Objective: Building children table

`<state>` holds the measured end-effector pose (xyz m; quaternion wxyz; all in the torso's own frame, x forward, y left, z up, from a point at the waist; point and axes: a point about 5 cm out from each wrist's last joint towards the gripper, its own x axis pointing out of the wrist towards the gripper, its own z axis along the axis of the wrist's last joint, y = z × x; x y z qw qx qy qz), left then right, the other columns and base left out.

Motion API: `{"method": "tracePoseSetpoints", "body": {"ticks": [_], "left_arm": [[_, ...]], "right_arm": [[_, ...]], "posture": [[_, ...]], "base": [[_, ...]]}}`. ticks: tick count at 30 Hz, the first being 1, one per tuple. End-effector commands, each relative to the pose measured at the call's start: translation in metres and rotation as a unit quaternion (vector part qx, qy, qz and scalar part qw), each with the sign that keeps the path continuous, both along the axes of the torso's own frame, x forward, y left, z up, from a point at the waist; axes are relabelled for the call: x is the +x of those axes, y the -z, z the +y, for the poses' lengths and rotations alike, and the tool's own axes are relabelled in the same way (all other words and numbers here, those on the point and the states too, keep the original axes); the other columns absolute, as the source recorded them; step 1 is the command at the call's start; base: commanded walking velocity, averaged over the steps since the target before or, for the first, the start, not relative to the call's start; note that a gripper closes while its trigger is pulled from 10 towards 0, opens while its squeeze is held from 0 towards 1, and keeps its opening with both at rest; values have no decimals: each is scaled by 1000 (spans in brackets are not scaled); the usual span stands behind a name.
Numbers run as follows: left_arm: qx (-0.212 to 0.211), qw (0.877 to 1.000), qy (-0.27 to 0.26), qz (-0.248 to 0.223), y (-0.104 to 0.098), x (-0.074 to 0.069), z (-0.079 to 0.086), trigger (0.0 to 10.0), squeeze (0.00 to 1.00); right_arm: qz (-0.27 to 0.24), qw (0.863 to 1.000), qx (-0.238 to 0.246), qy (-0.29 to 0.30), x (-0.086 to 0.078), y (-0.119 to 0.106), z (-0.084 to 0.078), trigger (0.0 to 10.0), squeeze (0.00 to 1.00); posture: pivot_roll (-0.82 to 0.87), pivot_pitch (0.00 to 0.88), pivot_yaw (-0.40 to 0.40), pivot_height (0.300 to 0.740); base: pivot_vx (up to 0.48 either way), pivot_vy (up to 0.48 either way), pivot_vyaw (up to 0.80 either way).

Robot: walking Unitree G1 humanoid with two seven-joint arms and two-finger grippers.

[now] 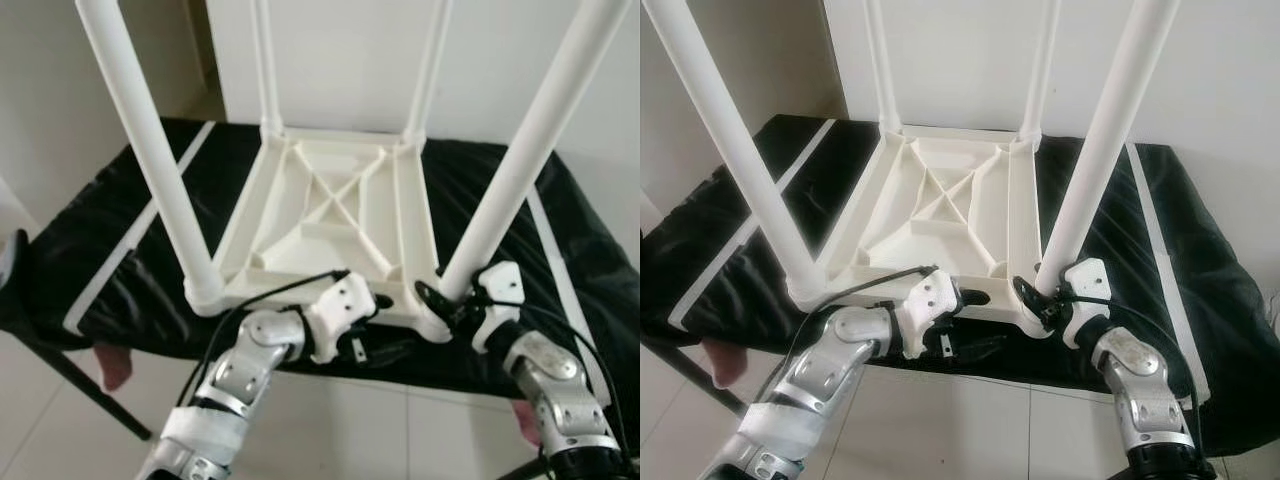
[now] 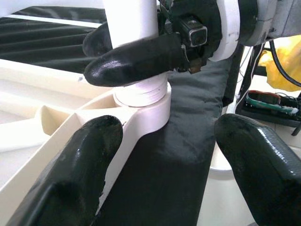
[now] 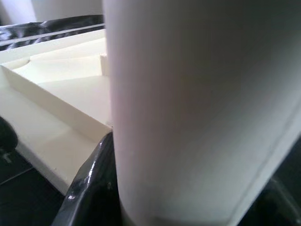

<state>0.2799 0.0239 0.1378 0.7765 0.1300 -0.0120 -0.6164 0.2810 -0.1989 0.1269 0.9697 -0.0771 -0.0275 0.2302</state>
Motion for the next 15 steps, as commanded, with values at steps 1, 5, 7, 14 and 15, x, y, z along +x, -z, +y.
{"method": "tracePoseSetpoints", "body": {"ticks": [1, 5, 7, 14, 15], "left_arm": [[5, 1000, -22, -5, 2, 2, 0, 10000, 0], [9, 999, -30, -6, 5, 1, 4, 10000, 0], [10, 999, -34, -4, 5, 1, 6, 10000, 0], [6, 999, -40, 3, 6, -1, 7, 10000, 0], [3, 999, -40, 4, 6, -2, 7, 10000, 0]], "right_arm": [[15, 1000, -14, 14, -2, 9, -1, 10000, 0], [27, 997, 9, 70, -5, 18, 0, 10000, 0], [25, 996, 17, 90, -5, 19, 1, 10000, 0], [23, 980, 83, 178, -17, 21, 25, 10000, 0], [25, 975, 93, 198, -19, 22, 28, 10000, 0]], "posture": [[-31, 0, 12, 740], [-17, 11, 8, 740], [-22, 8, 9, 740], [-15, 23, 1, 740], [-15, 23, 1, 740]], "base": [[0, 0, 0], [0, 0, 0], [0, 0, 0], [0, 0, 0], [0, 0, 0]]}}
